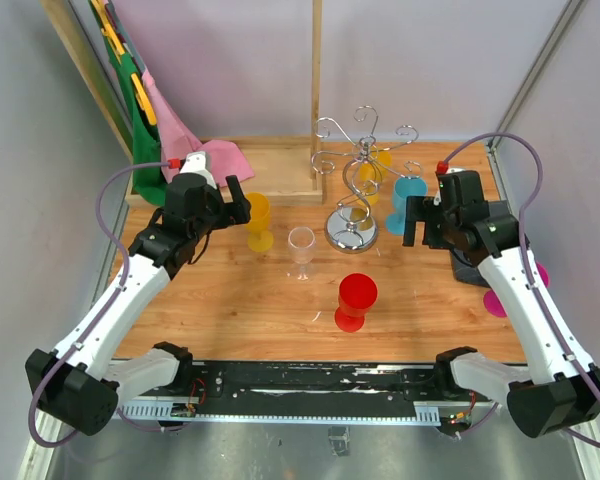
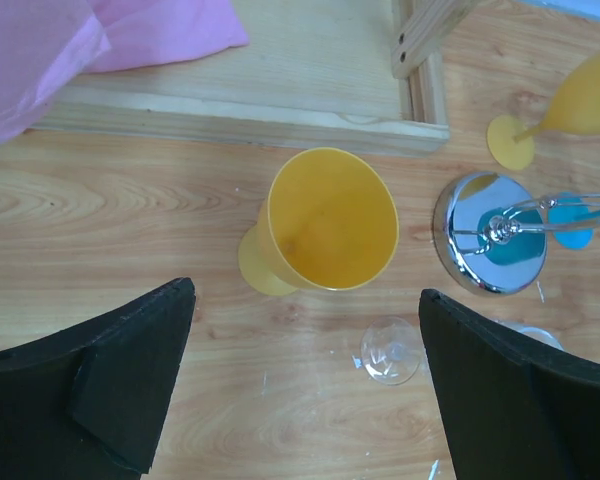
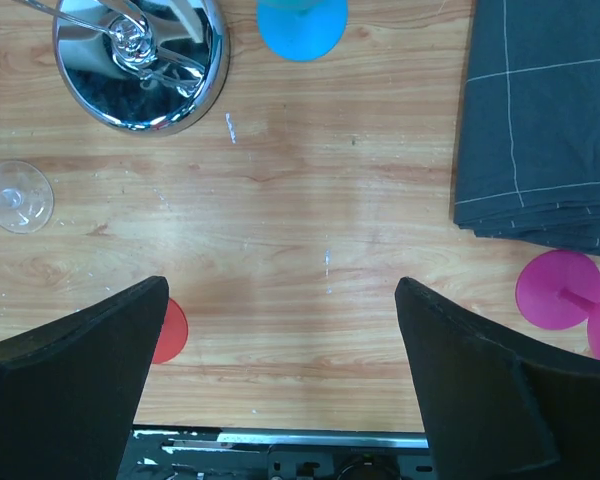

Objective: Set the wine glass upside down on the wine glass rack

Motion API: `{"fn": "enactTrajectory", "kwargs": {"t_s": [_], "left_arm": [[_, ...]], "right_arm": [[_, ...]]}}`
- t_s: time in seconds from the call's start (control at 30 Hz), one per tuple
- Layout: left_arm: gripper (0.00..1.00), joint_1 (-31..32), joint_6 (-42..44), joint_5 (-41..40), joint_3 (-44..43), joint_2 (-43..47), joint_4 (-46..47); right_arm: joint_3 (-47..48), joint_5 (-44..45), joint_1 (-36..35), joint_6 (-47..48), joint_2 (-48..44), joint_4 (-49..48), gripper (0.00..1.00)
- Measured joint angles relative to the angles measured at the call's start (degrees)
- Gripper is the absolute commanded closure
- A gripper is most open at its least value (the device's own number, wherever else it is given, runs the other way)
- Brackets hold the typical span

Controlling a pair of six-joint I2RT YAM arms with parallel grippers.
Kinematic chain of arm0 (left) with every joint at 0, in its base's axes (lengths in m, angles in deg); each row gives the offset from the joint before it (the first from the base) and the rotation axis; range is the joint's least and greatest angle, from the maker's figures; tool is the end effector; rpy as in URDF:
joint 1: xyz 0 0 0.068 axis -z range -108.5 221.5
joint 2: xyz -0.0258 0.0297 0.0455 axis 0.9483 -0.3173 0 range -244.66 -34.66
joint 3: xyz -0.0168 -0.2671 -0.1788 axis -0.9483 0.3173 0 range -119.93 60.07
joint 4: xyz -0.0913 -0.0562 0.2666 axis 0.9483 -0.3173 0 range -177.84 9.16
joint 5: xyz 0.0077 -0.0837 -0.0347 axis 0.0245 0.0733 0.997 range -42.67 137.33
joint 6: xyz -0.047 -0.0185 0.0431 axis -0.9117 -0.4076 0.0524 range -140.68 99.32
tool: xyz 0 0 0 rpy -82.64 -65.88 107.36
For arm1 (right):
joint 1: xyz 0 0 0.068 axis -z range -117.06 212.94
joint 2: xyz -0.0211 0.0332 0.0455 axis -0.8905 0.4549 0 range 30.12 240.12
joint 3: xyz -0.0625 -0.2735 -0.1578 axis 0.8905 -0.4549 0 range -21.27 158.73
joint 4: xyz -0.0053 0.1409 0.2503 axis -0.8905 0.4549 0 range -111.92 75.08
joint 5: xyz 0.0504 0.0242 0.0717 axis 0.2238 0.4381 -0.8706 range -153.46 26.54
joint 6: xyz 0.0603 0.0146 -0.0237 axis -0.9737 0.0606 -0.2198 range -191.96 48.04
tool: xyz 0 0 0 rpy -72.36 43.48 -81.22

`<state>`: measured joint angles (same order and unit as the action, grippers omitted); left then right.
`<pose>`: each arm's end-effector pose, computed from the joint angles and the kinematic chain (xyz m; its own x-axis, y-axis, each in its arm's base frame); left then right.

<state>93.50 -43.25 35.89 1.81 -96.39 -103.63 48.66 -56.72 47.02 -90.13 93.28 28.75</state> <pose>0.2444 -0.0875 0.3783 -0.4565 -0.2213 -0.8618 0.0293 0.9643 -0.2631 0.2251 0.0579 0.3983 -0.6931 0.1243 -0.7100 0.0265 0.9887 0.1473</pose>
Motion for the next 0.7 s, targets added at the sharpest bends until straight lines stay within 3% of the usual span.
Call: {"fn": "enactTrajectory", "kwargs": {"t_s": [0.33, 0.7], "left_arm": [[0.01, -0.02, 0.24, 0.50, -2.08, -3.96, -0.66], [0.01, -0.02, 0.37, -0.59, -5.16, -5.77, -3.39]], "right_arm": [[-1.44, -0.35, -0.15, 0.28, -4.28, -3.96, 0.02], [-2.36, 0.28, -0.15, -0.02, -2.10, -5.66, 0.02]]}}
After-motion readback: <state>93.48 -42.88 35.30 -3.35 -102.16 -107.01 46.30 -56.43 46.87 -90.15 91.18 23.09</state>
